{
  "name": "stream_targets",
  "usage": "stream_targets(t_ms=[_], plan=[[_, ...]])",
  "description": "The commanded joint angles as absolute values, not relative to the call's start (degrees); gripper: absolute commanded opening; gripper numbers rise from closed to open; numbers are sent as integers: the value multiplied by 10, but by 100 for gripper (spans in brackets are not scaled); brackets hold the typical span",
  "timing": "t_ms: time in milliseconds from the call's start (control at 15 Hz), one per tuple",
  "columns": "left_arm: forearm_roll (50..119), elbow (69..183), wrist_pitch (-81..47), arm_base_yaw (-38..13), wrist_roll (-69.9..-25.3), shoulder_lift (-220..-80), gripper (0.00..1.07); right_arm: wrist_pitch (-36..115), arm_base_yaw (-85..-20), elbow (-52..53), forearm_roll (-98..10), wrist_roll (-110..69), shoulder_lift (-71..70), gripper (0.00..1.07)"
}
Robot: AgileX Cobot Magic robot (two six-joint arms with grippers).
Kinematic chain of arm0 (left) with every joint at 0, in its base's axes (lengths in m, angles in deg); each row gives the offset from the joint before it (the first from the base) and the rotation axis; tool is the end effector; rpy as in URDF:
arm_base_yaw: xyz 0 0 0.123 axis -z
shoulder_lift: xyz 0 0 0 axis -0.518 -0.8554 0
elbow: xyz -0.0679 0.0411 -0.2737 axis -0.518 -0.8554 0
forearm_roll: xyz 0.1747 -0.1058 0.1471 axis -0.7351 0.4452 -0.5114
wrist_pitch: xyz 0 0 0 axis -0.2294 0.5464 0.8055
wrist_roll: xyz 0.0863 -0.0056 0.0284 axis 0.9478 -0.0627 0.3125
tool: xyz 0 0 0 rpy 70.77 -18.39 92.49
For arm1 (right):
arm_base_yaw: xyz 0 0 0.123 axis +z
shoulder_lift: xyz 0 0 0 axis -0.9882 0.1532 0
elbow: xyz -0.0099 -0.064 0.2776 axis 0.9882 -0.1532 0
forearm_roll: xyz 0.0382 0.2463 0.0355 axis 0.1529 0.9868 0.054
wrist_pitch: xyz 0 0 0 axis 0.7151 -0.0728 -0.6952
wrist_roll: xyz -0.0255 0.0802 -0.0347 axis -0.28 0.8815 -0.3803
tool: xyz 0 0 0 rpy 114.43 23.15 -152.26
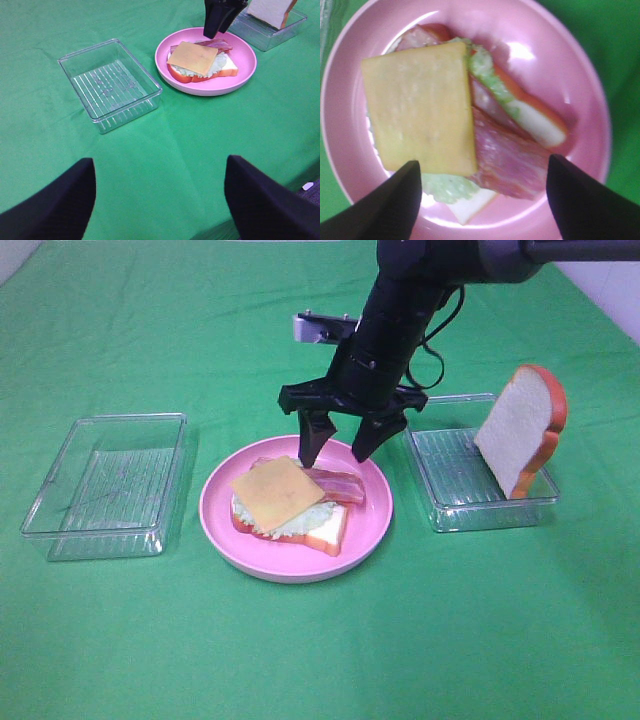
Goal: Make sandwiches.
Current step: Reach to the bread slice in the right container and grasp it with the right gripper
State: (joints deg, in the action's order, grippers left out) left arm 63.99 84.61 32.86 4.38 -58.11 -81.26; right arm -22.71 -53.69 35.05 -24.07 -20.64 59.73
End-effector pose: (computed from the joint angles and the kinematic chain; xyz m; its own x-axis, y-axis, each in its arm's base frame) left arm -0.0005 0.0099 0.2781 -0.3970 0.1997 -0.8958 0.4914 0.8706 -0.0237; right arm 0.4002 0.2384 0.1616 -0.9180 -0.3628 -0.1601 -0.3956 0.8655 0.3072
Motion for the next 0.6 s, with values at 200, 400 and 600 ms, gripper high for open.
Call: stream_targets(t_ms=[200,400,600], plan=[[637,845,323,46,-584,-802,69,-250,-539,353,-445,-126,498,68],[637,845,323,46,-584,-802,69,-268,-548,353,-550,-82,436,75],[637,845,323,46,-584,-802,69,-304,-613,353,-532,-73,421,75]])
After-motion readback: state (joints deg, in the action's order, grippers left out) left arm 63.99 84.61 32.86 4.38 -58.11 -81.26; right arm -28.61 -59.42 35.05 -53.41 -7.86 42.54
